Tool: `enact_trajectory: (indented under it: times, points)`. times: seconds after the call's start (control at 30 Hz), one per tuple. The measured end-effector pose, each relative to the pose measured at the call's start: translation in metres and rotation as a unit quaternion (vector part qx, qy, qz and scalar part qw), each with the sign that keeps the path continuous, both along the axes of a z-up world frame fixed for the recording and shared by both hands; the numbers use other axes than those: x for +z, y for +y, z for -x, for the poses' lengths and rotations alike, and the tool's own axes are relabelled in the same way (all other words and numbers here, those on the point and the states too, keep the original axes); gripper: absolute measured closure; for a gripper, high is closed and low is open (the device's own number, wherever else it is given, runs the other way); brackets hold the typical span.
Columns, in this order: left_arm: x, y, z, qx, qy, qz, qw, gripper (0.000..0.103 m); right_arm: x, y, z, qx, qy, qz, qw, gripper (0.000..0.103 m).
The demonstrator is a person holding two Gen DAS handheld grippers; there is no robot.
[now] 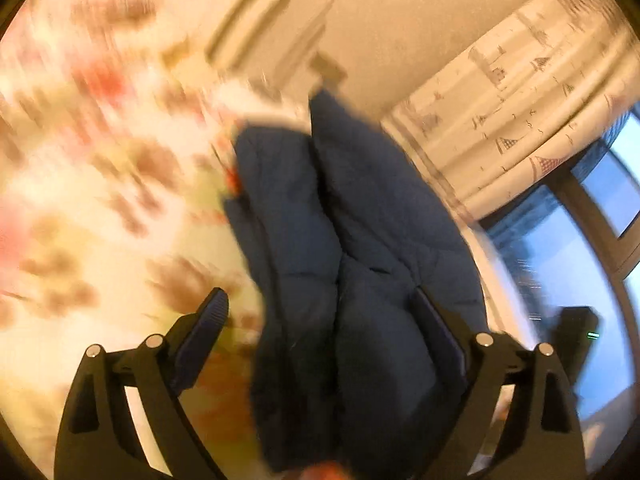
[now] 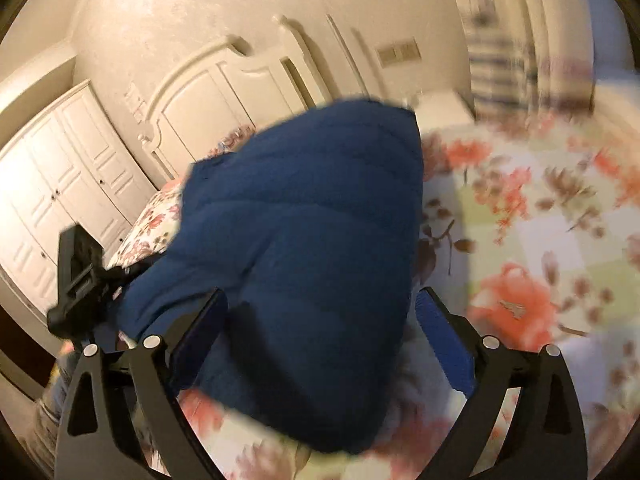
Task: Fold large clothes
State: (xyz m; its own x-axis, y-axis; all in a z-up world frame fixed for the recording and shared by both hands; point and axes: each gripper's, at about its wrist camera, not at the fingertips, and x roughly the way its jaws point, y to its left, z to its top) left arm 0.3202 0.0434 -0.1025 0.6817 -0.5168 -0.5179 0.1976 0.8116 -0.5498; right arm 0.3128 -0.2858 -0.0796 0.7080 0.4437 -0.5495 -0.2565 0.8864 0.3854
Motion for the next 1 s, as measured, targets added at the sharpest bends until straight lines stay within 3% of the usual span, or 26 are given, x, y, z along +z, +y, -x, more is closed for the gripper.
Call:
enact_trajectory:
  times: [0.1, 0.17, 0.27, 0.4, 0.6, 1.0]
  points:
    - [0.049, 0.002, 0.051, 0.056, -0.090, -0.075, 0.9915, 0.002, 0.024, 0.002, 0.049, -0.018, -0.054, 0.024, 0.998, 0.009]
    - [0.083, -0.007, 0.094, 0.085, -0.145, -0.140, 0.9758, 0.002, 0.042, 0.003, 0.080, -0.033, -0.093, 0.045, 0.994, 0.007]
    - [0.112, -0.028, 0.145, 0.130, -0.183, -0.213, 0.9508, 0.002, 0.064, 0.014, 0.128, -0.059, -0.148, 0.084, 0.984, 0.005]
    - [0.117, -0.045, 0.202, 0.172, -0.205, -0.256, 0.9290, 0.002, 0.080, 0.030, 0.164, -0.061, -0.170, 0.122, 0.976, 0.005]
    - [0.114, -0.073, 0.226, 0.117, -0.215, -0.268, 0.9317, 0.002, 0.093, 0.044, 0.191, -0.046, -0.180, 0.147, 0.972, 0.005]
    - [0.109, -0.080, 0.229, 0.108, -0.210, -0.273, 0.9324, 0.002, 0.096, 0.044, 0.197, -0.062, -0.176, 0.153, 0.970, 0.005]
